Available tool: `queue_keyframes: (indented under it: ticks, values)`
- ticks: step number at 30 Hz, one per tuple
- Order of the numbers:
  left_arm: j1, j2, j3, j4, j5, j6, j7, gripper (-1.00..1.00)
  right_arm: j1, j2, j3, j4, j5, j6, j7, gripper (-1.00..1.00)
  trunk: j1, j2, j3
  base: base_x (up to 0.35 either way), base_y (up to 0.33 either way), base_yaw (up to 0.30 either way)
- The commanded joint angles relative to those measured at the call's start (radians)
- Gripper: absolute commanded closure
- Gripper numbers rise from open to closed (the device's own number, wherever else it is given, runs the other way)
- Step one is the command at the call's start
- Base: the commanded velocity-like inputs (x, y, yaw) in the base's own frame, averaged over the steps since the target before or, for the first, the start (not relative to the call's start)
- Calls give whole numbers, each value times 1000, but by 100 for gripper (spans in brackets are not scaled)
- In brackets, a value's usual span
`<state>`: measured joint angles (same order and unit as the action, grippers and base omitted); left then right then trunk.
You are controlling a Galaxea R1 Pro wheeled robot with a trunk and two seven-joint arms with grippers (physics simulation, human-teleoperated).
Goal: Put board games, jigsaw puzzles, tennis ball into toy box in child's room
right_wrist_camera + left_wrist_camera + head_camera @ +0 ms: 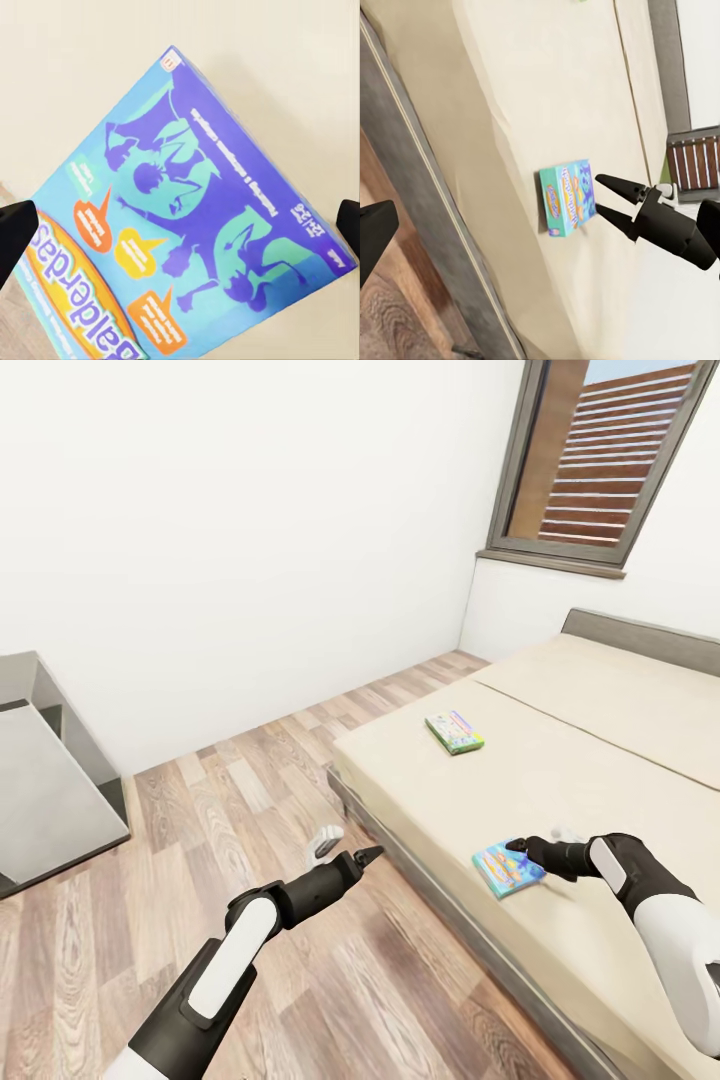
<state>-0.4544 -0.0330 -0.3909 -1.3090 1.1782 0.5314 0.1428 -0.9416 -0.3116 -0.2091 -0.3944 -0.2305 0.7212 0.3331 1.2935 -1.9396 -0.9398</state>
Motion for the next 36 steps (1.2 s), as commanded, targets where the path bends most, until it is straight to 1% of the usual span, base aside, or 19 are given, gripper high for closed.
queue_keyframes:
  ticks: [1,12,36]
  values:
    - [-1,0,0,-1,11,2,9,-100,0,0,-7,-1,2,5,4,-100,0,0,-1,0,0,176]
    - [-1,0,0,0,10,2,9,-100,0,0,-8,-1,2,2,4,-100,0,0,-1,0,0,94]
    - [0,1,0,0,10,2,9,-100,0,0,-9,-1,2,1,4,-100,0,0,-1,0,0,10]
